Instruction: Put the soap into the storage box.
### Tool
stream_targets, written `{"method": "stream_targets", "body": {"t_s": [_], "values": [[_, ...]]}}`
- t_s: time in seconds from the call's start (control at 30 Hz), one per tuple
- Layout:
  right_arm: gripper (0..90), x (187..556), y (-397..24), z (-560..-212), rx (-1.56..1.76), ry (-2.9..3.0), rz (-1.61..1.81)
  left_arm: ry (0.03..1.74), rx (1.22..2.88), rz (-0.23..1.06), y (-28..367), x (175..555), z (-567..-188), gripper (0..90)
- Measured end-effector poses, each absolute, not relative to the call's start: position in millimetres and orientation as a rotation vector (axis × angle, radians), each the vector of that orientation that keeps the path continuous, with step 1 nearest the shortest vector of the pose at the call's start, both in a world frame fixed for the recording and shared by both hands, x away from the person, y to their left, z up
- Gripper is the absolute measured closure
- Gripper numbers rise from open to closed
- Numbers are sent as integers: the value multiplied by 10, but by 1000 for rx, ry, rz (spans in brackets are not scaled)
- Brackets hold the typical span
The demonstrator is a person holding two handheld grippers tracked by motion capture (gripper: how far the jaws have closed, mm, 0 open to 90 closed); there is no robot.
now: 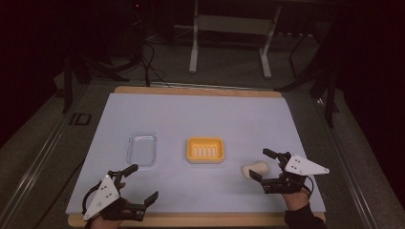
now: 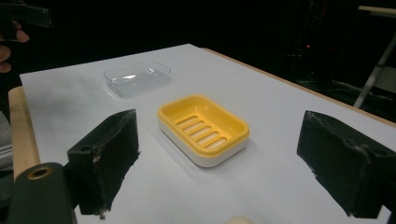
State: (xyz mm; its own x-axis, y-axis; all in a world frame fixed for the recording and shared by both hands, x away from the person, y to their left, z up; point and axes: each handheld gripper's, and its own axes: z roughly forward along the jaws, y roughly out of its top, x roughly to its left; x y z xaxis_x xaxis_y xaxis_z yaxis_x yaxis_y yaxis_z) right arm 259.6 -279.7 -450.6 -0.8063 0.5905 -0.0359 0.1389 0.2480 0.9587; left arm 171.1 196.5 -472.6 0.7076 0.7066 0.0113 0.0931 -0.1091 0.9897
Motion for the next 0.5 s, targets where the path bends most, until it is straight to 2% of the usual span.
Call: {"method": "stream_targets", "body": {"t_s": [0.5], "values": [[124,2717,-2856,-4549,622,2248,1530,670,1633,551,1963,1759,-4774,12]]}}
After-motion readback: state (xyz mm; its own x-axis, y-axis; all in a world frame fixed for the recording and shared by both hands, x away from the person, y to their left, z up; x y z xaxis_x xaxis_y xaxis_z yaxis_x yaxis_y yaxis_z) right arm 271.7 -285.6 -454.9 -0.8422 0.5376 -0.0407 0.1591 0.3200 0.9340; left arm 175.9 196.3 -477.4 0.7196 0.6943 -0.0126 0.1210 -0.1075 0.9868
